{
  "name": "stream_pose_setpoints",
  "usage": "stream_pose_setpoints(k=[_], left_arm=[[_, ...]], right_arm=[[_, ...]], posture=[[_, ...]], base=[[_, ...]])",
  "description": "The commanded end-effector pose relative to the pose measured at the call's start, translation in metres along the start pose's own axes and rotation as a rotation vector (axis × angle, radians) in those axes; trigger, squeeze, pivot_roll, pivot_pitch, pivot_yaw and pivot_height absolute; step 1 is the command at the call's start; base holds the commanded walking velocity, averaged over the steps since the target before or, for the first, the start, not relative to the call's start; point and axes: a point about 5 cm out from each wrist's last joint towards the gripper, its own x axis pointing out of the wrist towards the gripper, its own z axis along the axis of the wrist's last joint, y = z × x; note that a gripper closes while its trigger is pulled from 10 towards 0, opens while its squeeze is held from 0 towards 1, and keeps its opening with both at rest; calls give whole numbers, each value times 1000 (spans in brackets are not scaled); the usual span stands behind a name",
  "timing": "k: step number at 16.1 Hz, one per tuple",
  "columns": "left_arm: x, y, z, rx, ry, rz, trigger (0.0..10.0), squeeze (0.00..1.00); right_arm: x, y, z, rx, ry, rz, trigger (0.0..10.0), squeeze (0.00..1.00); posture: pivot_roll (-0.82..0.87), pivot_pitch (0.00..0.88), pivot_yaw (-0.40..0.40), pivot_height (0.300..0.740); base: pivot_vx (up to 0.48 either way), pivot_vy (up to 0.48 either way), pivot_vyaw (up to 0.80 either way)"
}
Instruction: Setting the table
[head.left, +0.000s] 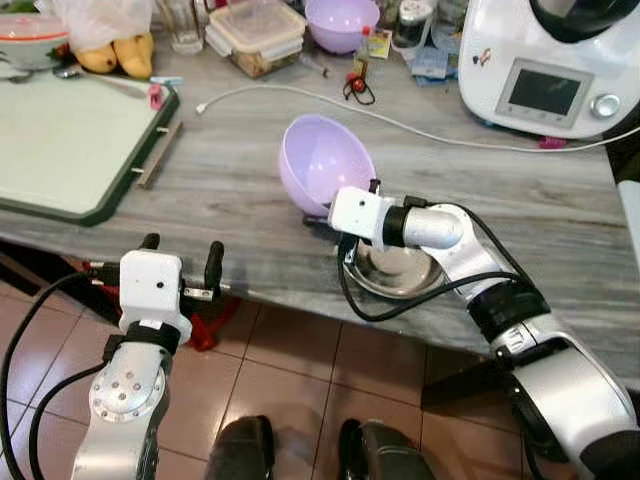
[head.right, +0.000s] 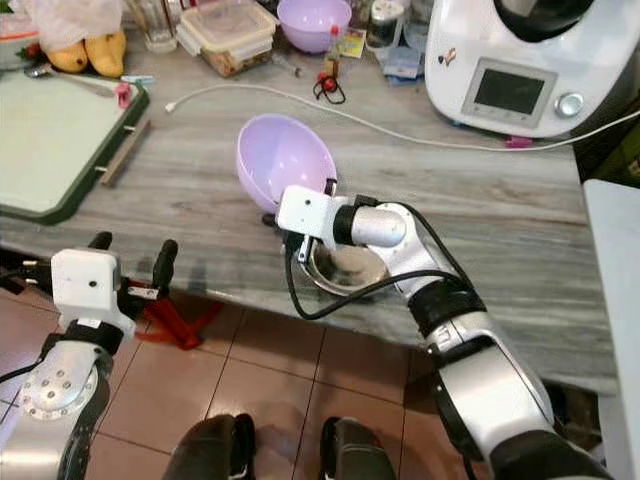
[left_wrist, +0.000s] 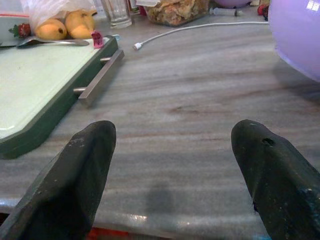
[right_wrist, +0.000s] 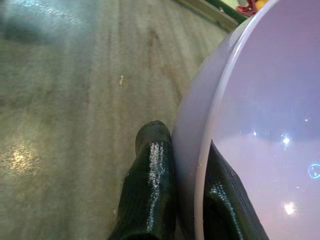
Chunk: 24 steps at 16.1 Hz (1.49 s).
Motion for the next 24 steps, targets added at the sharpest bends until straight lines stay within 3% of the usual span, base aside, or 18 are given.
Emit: stream_pose_setpoints(k=[1, 2, 6, 12, 19, 24], left_arm=[[-2, -1, 3, 5, -1, -8, 10000, 0], [-2, -2, 3, 1, 0, -10, 10000, 0], [1, -6, 1, -20, 7, -19, 10000, 0], [6, -10, -4, -52, 27, -44, 10000, 0], [10, -11, -8, -66, 45, -32, 10000, 0], [12, -13, -11, -81, 52, -35, 10000, 0]], right_arm=[[2, 0, 3, -33, 0, 38, 10000, 545], [1, 0, 2, -33, 8, 49, 10000, 984], [-10, -4, -3, -58, 57, 99, 10000, 1000], [-24, -22, 3, -90, 92, 129, 10000, 1000], [-36, -25, 17, -70, 41, 127, 10000, 1000], [-50, -16, 19, -2, 16, 112, 10000, 1000]], posture=[[161, 216, -7, 740], [156, 216, -10, 740], [143, 209, -14, 740], [113, 189, -24, 740], [86, 175, -32, 740], [70, 166, -31, 740]], base=[[0, 0, 0], [0, 0, 0], [0, 0, 0], [0, 0, 0], [0, 0, 0], [0, 0, 0]])
